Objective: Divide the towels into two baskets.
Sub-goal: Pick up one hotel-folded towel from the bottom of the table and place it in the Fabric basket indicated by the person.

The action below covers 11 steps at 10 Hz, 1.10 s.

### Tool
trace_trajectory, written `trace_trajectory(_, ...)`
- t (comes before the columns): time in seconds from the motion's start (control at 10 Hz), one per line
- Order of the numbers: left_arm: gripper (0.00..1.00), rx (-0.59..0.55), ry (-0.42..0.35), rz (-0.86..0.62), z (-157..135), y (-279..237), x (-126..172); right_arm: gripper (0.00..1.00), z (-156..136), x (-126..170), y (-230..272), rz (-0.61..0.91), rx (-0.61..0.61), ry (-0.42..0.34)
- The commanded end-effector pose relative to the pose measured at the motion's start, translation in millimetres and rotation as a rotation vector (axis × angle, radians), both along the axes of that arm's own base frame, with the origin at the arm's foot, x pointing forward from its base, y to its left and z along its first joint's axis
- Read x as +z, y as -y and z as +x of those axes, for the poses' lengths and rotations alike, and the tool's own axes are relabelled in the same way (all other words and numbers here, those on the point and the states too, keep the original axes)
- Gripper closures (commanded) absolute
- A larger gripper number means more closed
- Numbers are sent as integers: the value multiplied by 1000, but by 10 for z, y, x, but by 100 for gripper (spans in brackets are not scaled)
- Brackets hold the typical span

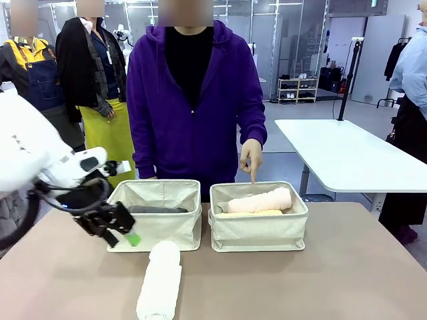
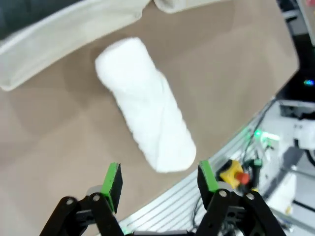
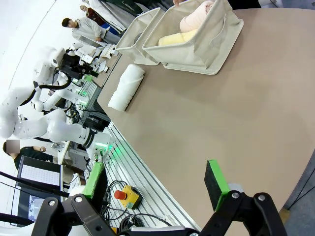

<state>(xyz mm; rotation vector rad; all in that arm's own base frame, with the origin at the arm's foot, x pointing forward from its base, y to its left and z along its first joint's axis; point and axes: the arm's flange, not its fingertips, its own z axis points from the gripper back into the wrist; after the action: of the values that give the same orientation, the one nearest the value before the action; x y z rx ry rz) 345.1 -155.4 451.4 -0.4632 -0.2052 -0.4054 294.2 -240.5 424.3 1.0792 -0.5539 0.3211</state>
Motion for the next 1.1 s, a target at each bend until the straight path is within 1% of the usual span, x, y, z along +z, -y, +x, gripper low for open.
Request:
trace_trajectory(0.0, 22, 104, 39, 29, 70, 327, -206, 0, -21, 39, -21, 16, -11, -3)
trace_trajectory(0.1, 22, 92, -12, 50, 76, 458, -299, 0, -21, 39, -21, 16, -11, -3)
trace_trajectory(0.2, 22, 101, -11, 89, 73, 576, -375, 0, -21, 39, -21, 16, -11, -3)
trace_trajectory(0.3, 22, 96, 3, 78, 67, 629, -384, 0, -21, 39, -21, 16, -11, -3)
trace_trajectory(0.4, 22, 77, -7, 47, 38, 493, -321, 0, -21, 39, -21, 16, -11, -3)
trace_trajectory(0.8, 22, 77, -7, 47, 38, 493, -321, 0, -21, 39, -21, 16, -11, -3)
trace_trajectory(0.9, 22, 92, -12, 42, 71, 505, -351, 0, -21, 39, -21, 16, -11, -3)
trace_trajectory(1.0, 22, 242, -10, 133, 76, 610, -340, 0, -21, 39, -21, 16, -11, -3)
